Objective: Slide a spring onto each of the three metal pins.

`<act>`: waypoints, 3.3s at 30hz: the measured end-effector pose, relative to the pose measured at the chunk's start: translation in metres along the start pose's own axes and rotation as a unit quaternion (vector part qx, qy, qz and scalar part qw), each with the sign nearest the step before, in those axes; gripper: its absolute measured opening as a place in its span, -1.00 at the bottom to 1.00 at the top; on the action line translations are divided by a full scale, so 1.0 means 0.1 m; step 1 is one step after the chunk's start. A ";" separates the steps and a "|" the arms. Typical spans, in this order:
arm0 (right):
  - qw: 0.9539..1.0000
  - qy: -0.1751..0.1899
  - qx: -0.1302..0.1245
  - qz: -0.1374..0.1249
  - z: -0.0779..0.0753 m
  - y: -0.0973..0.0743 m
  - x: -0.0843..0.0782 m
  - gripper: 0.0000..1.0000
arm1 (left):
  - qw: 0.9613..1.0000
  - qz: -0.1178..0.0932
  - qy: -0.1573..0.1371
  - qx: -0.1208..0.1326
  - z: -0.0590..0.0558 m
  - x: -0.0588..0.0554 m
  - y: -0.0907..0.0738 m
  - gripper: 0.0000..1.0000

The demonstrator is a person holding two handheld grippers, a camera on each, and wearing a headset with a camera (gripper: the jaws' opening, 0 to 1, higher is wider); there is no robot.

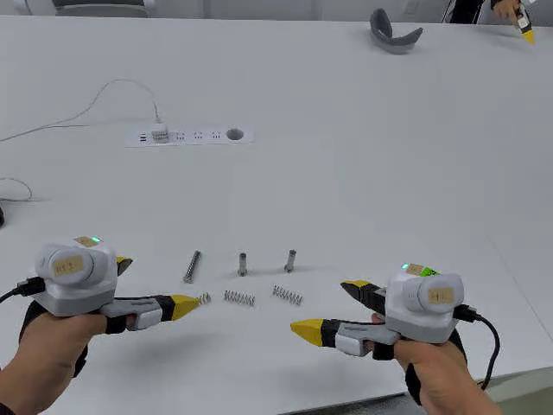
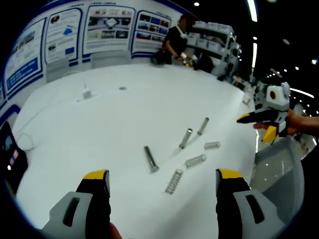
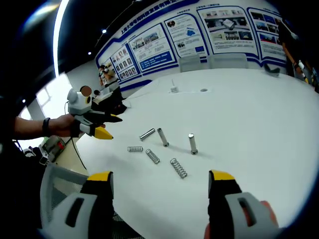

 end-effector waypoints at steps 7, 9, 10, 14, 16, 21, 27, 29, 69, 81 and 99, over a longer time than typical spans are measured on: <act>1.000 0.001 -0.001 0.001 -0.01 -0.01 0.00 0.59 | 1.000 0.004 0.001 -0.005 0.03 0.03 0.11 0.77; 1.000 0.002 -0.001 0.001 -0.01 -0.01 0.01 0.58 | 1.000 0.006 0.002 -0.006 0.03 0.04 0.15 0.77; 1.000 0.002 -0.001 0.001 -0.01 -0.01 0.01 0.58 | 1.000 0.006 0.002 -0.007 0.03 0.04 0.16 0.77; 1.000 0.003 -0.001 0.002 -0.02 -0.02 0.01 0.58 | 1.000 0.008 0.003 -0.014 0.02 0.06 0.25 0.77; 1.000 0.003 -0.002 0.001 -0.03 -0.02 0.00 0.58 | 1.000 0.011 0.004 -0.014 0.01 0.07 0.29 0.75; 1.000 0.005 -0.002 0.002 -0.03 -0.02 0.00 0.58 | 1.000 0.017 0.004 -0.018 0.00 0.10 0.38 0.73; 1.000 0.002 -0.001 0.006 -0.04 -0.01 0.00 0.58 | 1.000 0.022 0.002 -0.021 0.01 0.13 0.49 0.68; 1.000 0.001 0.000 0.006 -0.04 0.00 0.01 0.58 | 1.000 0.023 0.001 -0.020 0.03 0.14 0.53 0.66; 1.000 0.007 0.000 0.001 -0.09 0.02 0.03 0.62 | 0.996 0.062 -0.053 0.024 0.16 0.14 0.93 -0.43; 1.000 0.010 -0.003 0.000 -0.11 0.01 0.03 0.62 | 0.992 0.080 -0.078 0.051 0.16 0.14 1.02 -0.68; 1.000 0.015 -0.004 -0.002 -0.11 0.01 0.03 0.61 | 0.991 0.101 -0.013 0.086 0.10 0.16 1.02 -0.82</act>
Point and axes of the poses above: the centre of the closed fingertips' face, and the gripper's own axes: y roughly forward along the fingers, z roughly to its left, x roughly out of its top, the point moved 8 cm from there along -y, roughly backward along the fingers, and after that the axes turned 4 degrees about y, right-handed, at the moved point
